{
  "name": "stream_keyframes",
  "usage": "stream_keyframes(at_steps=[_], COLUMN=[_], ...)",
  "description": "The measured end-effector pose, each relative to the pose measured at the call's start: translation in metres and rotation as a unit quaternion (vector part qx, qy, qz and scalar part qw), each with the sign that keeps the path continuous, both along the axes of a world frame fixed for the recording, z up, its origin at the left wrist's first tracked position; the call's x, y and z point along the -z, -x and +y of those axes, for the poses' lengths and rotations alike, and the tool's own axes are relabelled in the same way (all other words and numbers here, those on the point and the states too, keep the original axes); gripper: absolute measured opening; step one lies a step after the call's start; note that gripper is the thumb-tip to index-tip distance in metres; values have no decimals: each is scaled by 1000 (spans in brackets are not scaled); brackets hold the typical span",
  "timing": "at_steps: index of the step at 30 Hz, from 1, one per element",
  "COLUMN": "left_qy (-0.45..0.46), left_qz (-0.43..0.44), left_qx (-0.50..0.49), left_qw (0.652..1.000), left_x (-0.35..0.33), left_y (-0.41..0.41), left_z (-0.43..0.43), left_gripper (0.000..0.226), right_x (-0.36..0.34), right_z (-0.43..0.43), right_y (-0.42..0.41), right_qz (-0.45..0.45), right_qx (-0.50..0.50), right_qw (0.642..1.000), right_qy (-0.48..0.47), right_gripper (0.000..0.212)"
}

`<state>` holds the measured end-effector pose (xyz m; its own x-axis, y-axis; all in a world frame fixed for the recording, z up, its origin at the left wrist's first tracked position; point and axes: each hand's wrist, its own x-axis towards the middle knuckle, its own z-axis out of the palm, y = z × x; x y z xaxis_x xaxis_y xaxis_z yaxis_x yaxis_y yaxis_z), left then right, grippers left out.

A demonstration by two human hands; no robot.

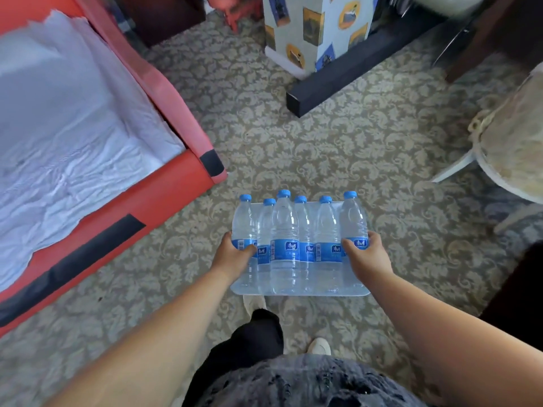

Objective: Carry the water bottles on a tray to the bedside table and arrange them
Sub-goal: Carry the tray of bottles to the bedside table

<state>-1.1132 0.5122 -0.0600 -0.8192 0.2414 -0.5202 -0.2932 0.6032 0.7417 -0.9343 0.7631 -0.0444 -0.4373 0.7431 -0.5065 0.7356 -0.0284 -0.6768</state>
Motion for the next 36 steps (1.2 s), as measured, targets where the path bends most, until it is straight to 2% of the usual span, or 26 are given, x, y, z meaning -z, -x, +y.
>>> stream_keyframes(at_steps=[8,18,28,36], left_qy=[-8,-9,-20,-4], left_qz=[11,27,28,37], left_qx=[-18,-10,-49,-73], left_qw=[1000,1000,998,997], left_x=[9,-7,2,-3], left_y=[121,285,382,463], left_z=[14,31,60,120], left_gripper=[38,48,38,31], right_x=[9,0,5,17], right_z=[26,42,82,152], right_y=[137,304,422,523], right_qz=[-9,10,1,2], right_qx=[-30,-31,-69,-112], right_qw=[999,999,997,993], right_qy=[-11,-20,-28,-22], right_gripper=[52,51,52,42])
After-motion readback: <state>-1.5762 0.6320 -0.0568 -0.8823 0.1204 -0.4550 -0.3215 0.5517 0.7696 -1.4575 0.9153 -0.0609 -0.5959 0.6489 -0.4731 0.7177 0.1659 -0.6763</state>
